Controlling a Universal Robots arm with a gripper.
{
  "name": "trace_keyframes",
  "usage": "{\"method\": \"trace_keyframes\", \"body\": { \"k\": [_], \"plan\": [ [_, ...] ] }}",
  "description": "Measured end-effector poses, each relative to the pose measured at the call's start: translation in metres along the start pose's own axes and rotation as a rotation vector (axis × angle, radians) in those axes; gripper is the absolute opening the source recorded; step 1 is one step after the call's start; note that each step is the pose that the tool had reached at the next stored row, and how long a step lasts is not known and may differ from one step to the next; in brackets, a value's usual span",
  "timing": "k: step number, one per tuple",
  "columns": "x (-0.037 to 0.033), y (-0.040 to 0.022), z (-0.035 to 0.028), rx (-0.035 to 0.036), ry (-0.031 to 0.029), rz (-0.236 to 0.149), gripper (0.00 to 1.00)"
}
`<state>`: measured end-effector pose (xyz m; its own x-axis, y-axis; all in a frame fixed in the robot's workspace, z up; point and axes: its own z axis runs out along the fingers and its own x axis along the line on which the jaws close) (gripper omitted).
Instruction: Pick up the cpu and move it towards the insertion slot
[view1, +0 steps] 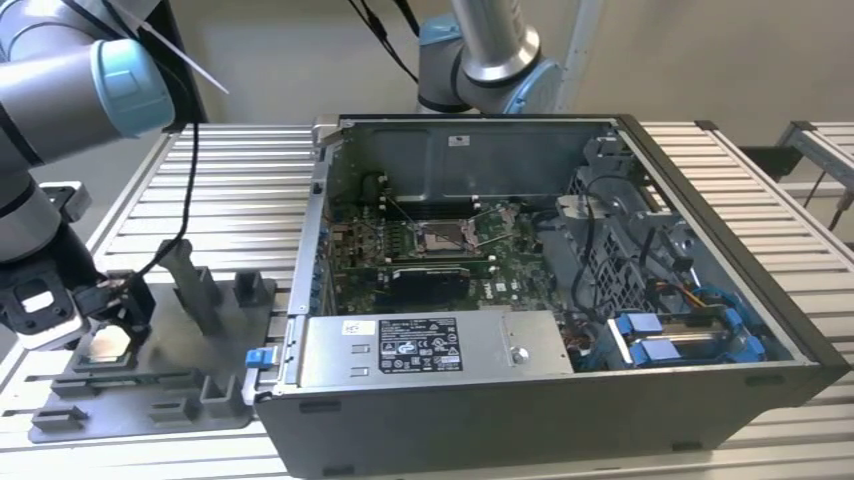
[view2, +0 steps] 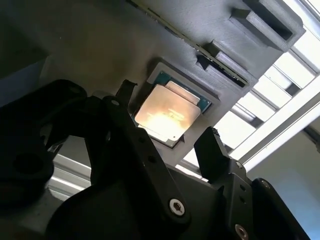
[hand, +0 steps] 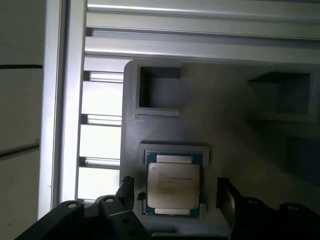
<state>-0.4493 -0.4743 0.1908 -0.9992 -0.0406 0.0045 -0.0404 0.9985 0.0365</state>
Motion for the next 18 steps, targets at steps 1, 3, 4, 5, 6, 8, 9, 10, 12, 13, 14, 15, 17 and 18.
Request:
{"method": "trace_keyframes", "body": {
  "k": [1,3,4,5,6,8,9,10,12,13,14,15,17,18],
  "plan": [
    [0.0001,0.0001,0.0008,0.0,0.0002,0.0,1.0],
    [0.0001,0.0005,0.0016,0.0001,0.0008,0.0,1.0],
    [0.0002,0.0007,0.0019,0.0001,0.0008,0.0,1.0],
    [0.0003,0.001,0.0025,-0.0001,0.0006,0.0,1.0],
    [0.0004,0.0012,0.003,-0.0001,0.0008,0.0,1.0],
    [0.0007,0.0014,0.004,0.0,0.0018,0.0,1.0],
    [0.0009,0.0015,0.0045,0.0,0.0022,0.0,1.0],
    [0.0012,0.0015,0.0049,0.0,0.0026,0.0,1.0],
    [0.0016,0.0015,0.0055,-0.0002,0.0037,0.0,1.0],
    [0.0016,0.0015,0.0054,-0.0002,0.0039,0.0,1.0],
    [0.0017,0.0015,0.0055,-0.0002,0.0061,0.0,1.0],
    [0.0017,0.0016,0.0055,-0.0003,0.0079,0.0,1.0],
    [0.0017,0.0015,0.0054,-0.0004,0.0082,0.0,1.0],
    [0.0016,0.0015,0.005,-0.0003,0.0084,0.0,1.0]
  ]
}}
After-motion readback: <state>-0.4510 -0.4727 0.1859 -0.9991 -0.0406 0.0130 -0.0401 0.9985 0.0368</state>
